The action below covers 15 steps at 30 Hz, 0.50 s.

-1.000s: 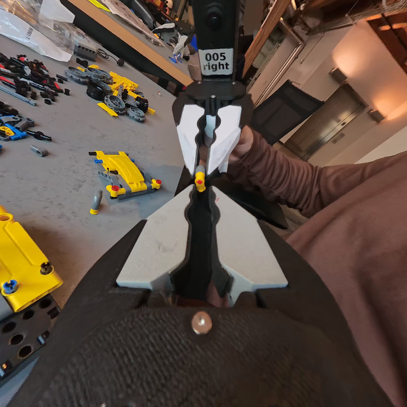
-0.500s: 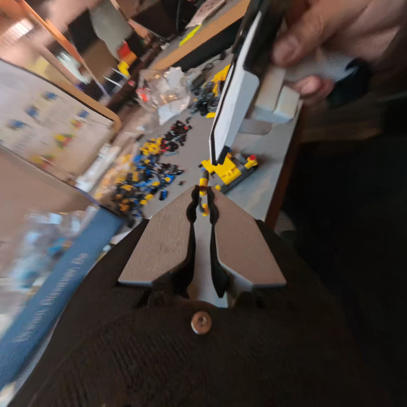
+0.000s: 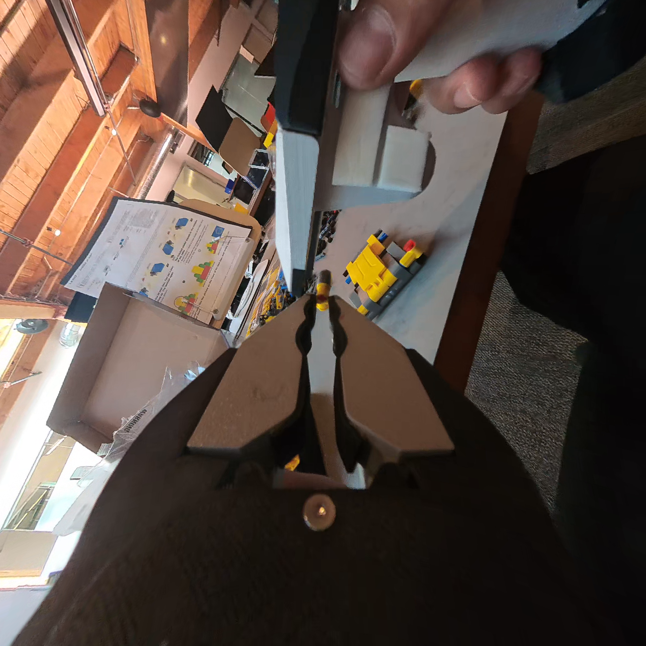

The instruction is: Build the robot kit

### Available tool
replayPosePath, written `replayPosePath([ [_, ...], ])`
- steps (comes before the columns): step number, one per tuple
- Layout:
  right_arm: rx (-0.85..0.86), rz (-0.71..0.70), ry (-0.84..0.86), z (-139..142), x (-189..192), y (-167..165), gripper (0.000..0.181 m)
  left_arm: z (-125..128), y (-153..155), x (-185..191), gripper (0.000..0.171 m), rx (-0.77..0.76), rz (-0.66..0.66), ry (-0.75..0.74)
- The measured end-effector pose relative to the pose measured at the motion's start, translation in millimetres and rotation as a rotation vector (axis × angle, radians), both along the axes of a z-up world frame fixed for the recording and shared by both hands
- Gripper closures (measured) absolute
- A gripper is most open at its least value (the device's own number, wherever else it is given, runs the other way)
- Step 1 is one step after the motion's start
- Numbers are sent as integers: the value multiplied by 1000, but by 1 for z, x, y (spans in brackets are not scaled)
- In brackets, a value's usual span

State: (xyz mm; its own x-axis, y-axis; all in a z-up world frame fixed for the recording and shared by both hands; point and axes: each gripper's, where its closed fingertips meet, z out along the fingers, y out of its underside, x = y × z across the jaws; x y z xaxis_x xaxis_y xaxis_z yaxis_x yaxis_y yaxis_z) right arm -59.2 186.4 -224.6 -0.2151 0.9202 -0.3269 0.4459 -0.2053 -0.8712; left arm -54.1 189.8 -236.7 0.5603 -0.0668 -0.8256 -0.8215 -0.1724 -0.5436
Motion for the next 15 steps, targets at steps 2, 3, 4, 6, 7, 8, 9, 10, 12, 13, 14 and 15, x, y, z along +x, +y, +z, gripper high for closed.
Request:
replayPosePath([
  [2,-35,8,-10,-1,1,-1,145,0,-1,1,168,4,-7,2],
  [3,-53,16,-14,-1,2,-1,145,1,-2,2,168,5,-13,0],
  [4,-56,14,-19,-2,3,0,143,1,-2,2,168,4,-13,-7],
  [6,-43,0,-26,-4,4,6,143,3,-1,1,168,12,-8,-30],
  [7,-47,4,-21,-2,5,7,144,2,-1,-1,168,8,-8,-54],
  [8,-55,26,-7,1,7,4,149,2,0,-2,168,3,-5,-76],
  [9,-61,63,9,4,9,0,154,2,0,-3,168,3,-11,-91],
  [10,-53,88,17,5,10,-3,157,3,-1,-1,168,4,-29,-104],
  [12,2,99,-1,1,11,-2,167,5,-1,3,168,6,-56,-143],
  [13,33,84,-14,-2,11,3,172,4,-2,4,168,0,-66,-165],
  [14,50,77,-20,-3,11,6,169,4,-2,6,168,-2,-76,-180],
  [15,53,81,-24,-4,12,7,168,4,-3,7,168,-5,-79,-186],
])
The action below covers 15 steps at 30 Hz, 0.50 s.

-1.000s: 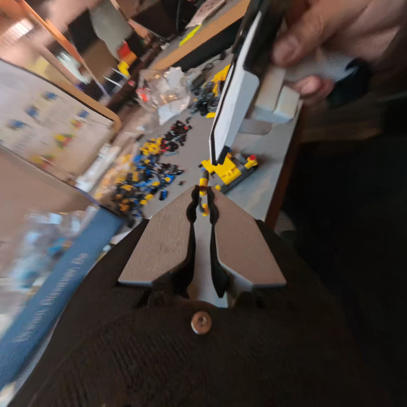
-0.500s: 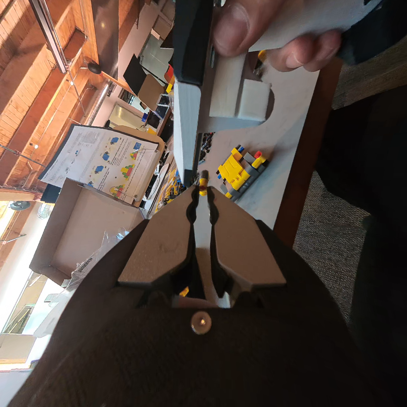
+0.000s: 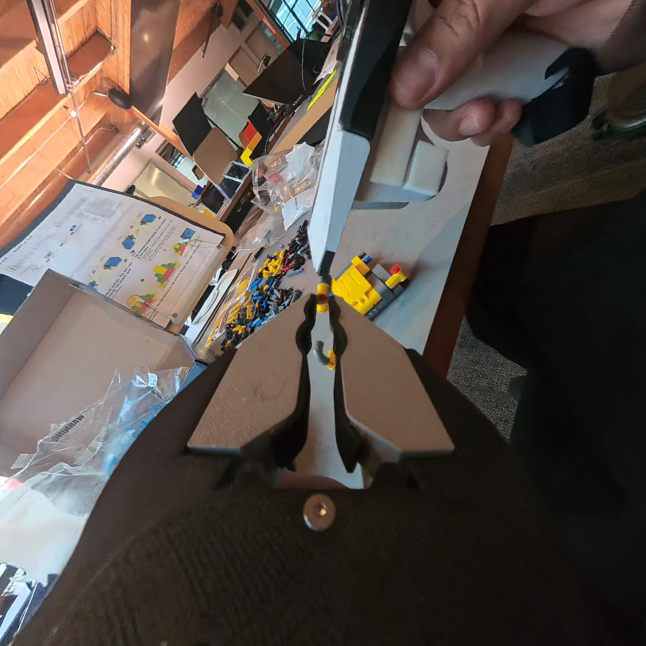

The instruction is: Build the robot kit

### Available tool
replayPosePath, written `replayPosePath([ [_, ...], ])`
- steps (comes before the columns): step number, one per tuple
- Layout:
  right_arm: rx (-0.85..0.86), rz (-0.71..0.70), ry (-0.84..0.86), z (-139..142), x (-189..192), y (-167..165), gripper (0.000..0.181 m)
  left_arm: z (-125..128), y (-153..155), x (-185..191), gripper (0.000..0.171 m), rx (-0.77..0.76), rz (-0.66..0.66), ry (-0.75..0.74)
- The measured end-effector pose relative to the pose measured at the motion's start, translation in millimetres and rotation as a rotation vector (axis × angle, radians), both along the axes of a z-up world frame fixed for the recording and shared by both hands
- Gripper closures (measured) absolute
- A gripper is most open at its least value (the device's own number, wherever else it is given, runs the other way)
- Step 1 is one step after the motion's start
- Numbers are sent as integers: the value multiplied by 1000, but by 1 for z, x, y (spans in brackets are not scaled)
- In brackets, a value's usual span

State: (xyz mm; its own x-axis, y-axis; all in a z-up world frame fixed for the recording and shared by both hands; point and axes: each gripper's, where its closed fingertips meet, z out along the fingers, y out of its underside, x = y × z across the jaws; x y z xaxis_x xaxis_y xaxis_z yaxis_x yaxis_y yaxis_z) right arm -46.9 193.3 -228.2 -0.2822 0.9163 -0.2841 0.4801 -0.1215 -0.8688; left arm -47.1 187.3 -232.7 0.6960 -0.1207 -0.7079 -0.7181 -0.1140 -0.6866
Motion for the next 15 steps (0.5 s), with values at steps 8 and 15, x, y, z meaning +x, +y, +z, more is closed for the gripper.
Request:
replayPosePath([
  [8,8,-18,-32,-5,5,5,152,3,1,-3,168,19,13,-5],
  [15,-97,-30,-39,-8,0,-4,154,-4,3,4,168,1,33,54],
])
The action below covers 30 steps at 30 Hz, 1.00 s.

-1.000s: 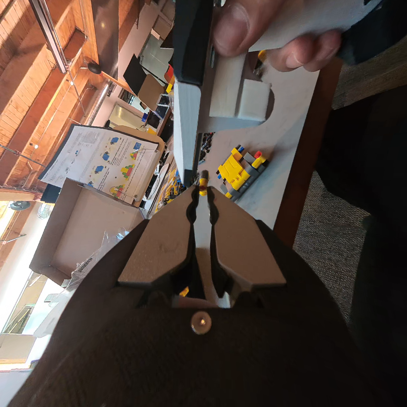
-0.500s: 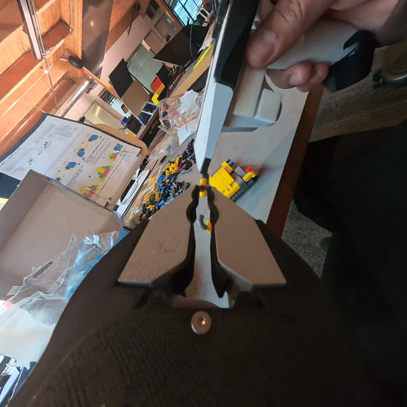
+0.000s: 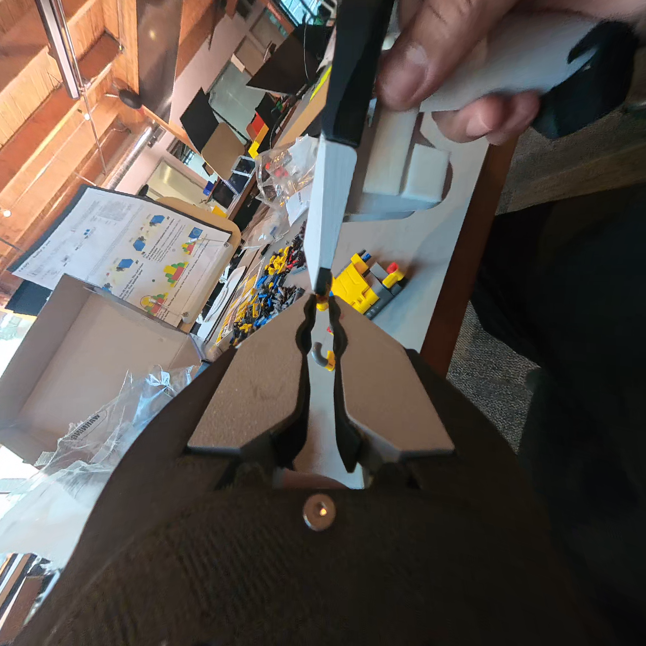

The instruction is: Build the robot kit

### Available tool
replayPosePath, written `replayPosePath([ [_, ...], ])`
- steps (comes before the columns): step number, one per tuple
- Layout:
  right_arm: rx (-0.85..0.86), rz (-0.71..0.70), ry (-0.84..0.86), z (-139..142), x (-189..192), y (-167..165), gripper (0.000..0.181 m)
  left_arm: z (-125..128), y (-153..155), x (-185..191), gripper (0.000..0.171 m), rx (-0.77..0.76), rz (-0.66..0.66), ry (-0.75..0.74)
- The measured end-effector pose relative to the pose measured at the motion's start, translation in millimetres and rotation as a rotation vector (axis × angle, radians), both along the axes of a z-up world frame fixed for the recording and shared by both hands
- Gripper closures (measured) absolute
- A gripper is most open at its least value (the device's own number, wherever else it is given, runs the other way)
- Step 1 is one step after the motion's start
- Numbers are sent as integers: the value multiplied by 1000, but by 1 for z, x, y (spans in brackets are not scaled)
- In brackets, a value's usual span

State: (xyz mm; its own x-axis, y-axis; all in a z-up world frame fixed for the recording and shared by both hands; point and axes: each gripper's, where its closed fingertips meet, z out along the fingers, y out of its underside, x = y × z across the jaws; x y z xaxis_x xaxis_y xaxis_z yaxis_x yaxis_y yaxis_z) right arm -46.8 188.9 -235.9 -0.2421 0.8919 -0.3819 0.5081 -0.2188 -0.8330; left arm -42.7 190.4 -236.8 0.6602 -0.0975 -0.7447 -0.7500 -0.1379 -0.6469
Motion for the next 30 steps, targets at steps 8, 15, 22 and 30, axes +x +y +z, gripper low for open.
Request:
replayPosePath([
  [8,-66,15,5,0,-1,-3,148,5,-2,-3,168,30,5,-33],
  [15,-148,58,-12,-11,1,-7,170,13,-9,-5,168,122,-10,-38],
  [22,-125,25,31,-5,-5,-2,156,1,-8,-16,168,105,17,-43],
  [30,-290,56,39,-1,-2,-13,156,10,-13,-13,168,192,8,21],
])
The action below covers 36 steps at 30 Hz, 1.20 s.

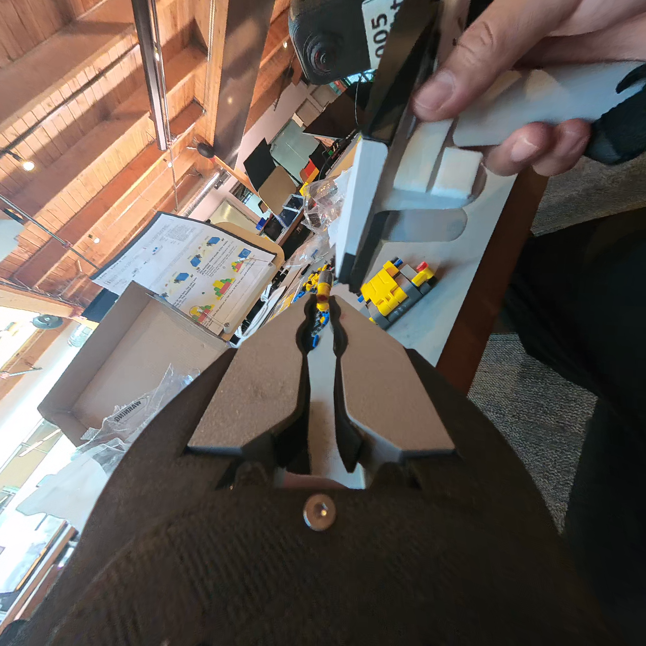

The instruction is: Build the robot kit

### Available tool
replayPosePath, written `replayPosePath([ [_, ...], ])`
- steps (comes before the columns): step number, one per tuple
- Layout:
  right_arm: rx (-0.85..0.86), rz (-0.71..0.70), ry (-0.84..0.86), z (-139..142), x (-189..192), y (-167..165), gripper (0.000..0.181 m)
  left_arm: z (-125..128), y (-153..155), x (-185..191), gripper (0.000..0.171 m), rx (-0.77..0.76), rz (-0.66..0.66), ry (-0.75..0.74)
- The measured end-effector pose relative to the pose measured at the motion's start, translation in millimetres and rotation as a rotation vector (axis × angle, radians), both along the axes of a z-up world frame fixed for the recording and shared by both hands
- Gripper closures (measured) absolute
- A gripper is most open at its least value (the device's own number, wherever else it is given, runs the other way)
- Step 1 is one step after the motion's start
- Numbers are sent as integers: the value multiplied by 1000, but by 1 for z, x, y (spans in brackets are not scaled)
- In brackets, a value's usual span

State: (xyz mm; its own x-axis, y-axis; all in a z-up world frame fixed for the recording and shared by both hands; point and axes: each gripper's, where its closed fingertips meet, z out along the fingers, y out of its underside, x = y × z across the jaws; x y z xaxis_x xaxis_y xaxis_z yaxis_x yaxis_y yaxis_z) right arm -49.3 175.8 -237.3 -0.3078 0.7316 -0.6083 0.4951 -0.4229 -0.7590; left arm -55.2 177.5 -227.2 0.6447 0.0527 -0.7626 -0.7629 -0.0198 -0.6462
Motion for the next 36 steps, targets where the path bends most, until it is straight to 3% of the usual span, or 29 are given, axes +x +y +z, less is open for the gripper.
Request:
replayPosePath([
  [4,-108,27,37,11,2,-5,150,-3,1,3,168,3,14,53],
  [12,-220,53,69,19,4,-9,161,10,-5,13,168,96,-16,144],
  [24,-239,93,53,14,3,-19,160,10,-9,12,168,122,-23,191],
  [30,-147,90,69,12,0,-20,165,8,-6,11,168,117,-21,196],
  [36,-218,79,98,19,3,-11,164,10,-6,13,168,144,-27,216],
])
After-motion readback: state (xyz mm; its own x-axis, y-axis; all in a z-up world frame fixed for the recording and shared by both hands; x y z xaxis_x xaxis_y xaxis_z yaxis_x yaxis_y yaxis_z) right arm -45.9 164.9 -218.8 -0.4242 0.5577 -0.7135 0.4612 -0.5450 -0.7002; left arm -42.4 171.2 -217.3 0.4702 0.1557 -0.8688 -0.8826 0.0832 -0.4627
